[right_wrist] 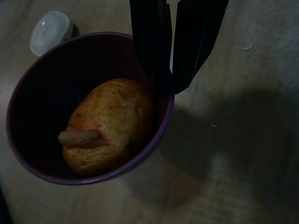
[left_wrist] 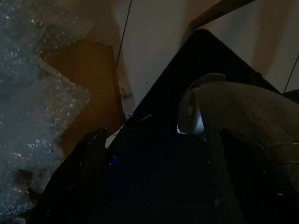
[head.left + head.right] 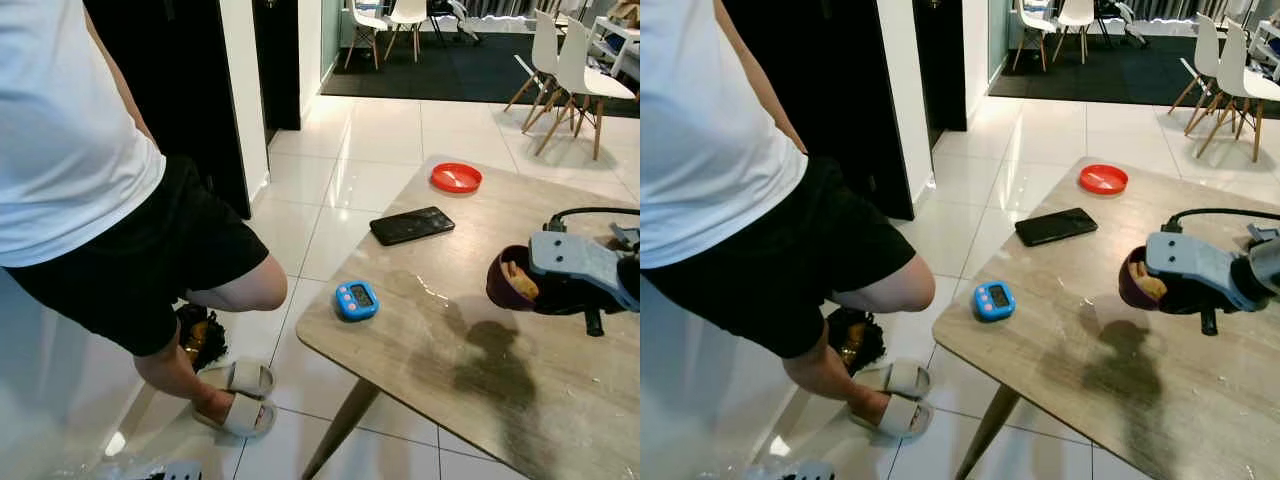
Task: Restocking fridge
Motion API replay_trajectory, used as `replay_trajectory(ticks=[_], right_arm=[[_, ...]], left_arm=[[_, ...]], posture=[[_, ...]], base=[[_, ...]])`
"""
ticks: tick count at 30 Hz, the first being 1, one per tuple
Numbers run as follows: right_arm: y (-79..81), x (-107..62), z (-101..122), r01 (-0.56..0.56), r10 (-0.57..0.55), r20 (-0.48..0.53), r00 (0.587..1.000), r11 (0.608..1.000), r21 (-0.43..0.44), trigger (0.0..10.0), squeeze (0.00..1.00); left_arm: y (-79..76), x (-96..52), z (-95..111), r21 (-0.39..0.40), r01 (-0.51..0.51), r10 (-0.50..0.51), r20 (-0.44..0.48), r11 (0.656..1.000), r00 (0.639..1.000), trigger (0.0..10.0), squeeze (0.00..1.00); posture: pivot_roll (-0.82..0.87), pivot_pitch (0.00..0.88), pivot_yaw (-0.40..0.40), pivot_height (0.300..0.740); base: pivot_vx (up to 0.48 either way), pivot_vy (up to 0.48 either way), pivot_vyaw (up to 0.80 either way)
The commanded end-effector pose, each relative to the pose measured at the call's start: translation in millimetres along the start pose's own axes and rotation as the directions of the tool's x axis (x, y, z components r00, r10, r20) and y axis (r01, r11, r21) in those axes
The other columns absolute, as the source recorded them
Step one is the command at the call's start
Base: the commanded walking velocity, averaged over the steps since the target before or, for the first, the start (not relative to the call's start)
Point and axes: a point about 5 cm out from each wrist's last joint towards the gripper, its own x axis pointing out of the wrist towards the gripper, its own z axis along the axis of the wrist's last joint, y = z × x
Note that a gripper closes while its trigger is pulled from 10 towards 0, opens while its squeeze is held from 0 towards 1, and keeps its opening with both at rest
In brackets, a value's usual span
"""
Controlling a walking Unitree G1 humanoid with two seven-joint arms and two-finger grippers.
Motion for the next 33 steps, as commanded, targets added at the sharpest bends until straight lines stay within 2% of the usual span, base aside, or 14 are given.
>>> replay_trajectory(ticks=[1,7,12,17,27,28,29,30,31,32,33], right_arm=[[-0.3,-7.5,6.4,0.009,-0.008,0.027,1.0,1.0,-0.026,0.0,0.0],[5.3,-7.9,5.6,-0.014,0.015,0.012,1.0,0.999,-0.035,0.0,0.0],[14.6,-4.2,12.0,-0.068,0.07,0.032,0.997,0.996,-0.065,0.0,0.0],[20.8,-1.6,15.4,-0.098,0.1,0.021,0.995,0.991,-0.089,0.0,0.0],[34.0,0.6,18.9,-0.133,0.134,0.0,0.991,0.985,-0.112,0.0,0.0],[34.4,0.4,19.3,-0.133,0.134,0.0,0.991,0.985,-0.114,0.0,0.05],[34.4,0.4,19.3,-0.133,0.134,0.0,0.991,0.985,-0.114,0.0,0.05],[35.2,0.1,20.3,-0.134,0.135,-0.001,0.991,0.984,-0.117,1.0,0.24],[35.2,0.1,20.3,-0.134,0.135,-0.001,0.991,0.984,-0.117,1.0,0.24],[35.4,0.2,21.5,-0.133,0.134,0.002,0.991,0.984,-0.121,2.7,0.52],[35.8,0.3,22.3,-0.132,0.134,0.005,0.991,0.984,-0.123,2.7,0.52]], left_arm=[[-15.7,2.9,-7.7,-0.009,0.034,-0.034,-0.043,0.999,0.999,10.0,0.0],[-19.3,4.3,-5.6,-0.01,0.036,-0.036,-0.043,0.999,0.998,10.0,0.0],[-7.5,0.3,-11.1,-0.013,0.019,-0.02,-0.054,1.0,0.998,10.0,0.0],[-4.1,-1.4,-14.5,-0.014,0.014,-0.015,-0.06,1.0,0.998,10.0,0.0],[-26.1,3.3,-16.8,-0.007,0.034,-0.034,-0.066,0.999,0.997,10.0,0.0],[-27.6,3.8,-16.1,-0.006,0.035,-0.036,-0.065,0.999,0.997,10.0,0.0],[-27.6,3.8,-16.1,-0.006,0.035,-0.036,-0.065,0.999,0.997,10.0,0.0],[-29.6,4.5,-14.9,-0.005,0.037,-0.038,-0.064,0.999,0.997,10.0,0.0],[-29.6,4.5,-14.9,-0.005,0.037,-0.038,-0.064,0.999,0.997,10.0,0.0],[-30.7,5.0,-13.9,-0.004,0.039,-0.039,-0.062,0.999,0.997,10.0,0.0],[-31.5,5.2,-13.4,-0.003,0.039,-0.039,-0.062,0.999,0.997,10.0,0.0]], posture=[[0.01,0.0,-0.005,0.739],[0.01,0.0,-0.005,0.739],[0.01,0.0,-0.009,0.739],[0.01,0.0,-0.009,0.739],[0.0,0.0,-0.005,0.739],[0.0,0.0,-0.005,0.739],[0.0,0.0,-0.005,0.739],[0.0,0.0,-0.005,0.739],[0.0,0.0,-0.005,0.739],[0.0,0.0,-0.005,0.739],[0.0,0.0,-0.004,0.739]], base=[[0.0,0.0,0.0],[0.0,0.0,0.0],[0.0,0.0,0.0],[0.0,0.0,0.0],[0.0,0.0,0.0],[0.0,0.0,0.0],[0.0,0.0,0.0],[0.0,0.0,0.0],[0.0,0.0,0.0],[0.0,0.0,0.0],[0.0,0.0,0.0]])
